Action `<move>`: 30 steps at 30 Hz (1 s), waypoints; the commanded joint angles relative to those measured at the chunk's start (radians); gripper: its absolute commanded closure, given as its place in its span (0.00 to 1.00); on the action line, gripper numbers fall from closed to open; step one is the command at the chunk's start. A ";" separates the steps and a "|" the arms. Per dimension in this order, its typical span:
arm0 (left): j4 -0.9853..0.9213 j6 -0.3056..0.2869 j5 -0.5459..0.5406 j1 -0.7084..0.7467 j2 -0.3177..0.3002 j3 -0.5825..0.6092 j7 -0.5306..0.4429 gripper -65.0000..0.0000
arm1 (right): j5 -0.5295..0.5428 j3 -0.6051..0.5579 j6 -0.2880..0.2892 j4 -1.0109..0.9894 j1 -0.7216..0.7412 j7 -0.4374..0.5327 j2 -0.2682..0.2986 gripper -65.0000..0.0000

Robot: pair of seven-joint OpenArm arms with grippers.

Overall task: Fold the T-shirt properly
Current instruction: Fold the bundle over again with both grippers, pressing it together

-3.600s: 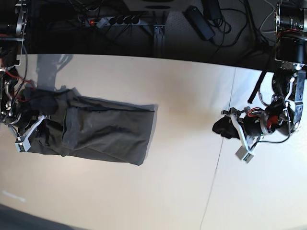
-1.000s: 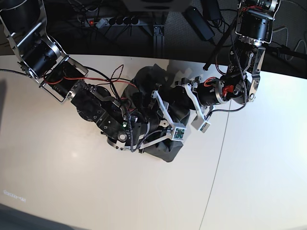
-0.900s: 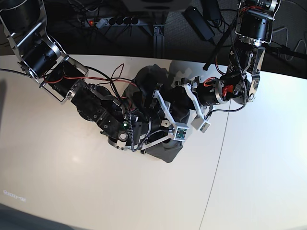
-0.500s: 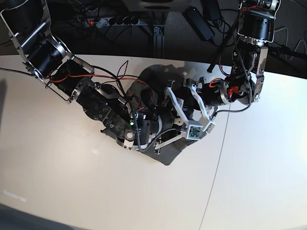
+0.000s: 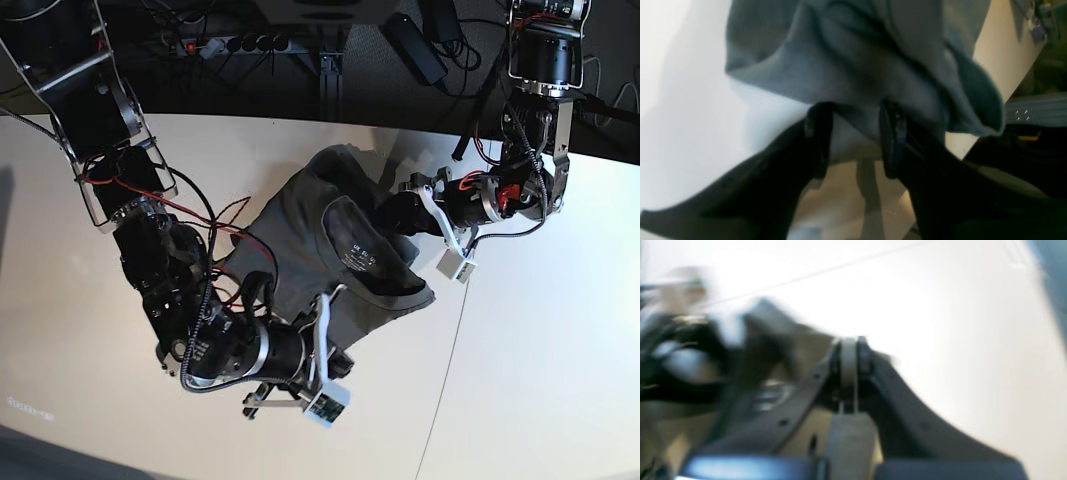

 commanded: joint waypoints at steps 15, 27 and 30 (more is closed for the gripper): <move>0.220 -0.139 -0.332 0.022 -0.113 -0.340 0.122 0.84 | -0.119 0.257 0.028 -0.453 0.021 0.144 -0.003 1.00; 0.396 -0.139 -0.340 0.051 -0.138 -0.338 0.132 0.84 | 0.326 0.257 0.039 -0.218 -0.174 -0.226 0.142 1.00; 0.396 -0.139 -0.343 0.052 -0.171 -0.338 0.132 0.84 | 0.436 0.257 0.051 -0.169 -0.273 -0.263 0.196 1.00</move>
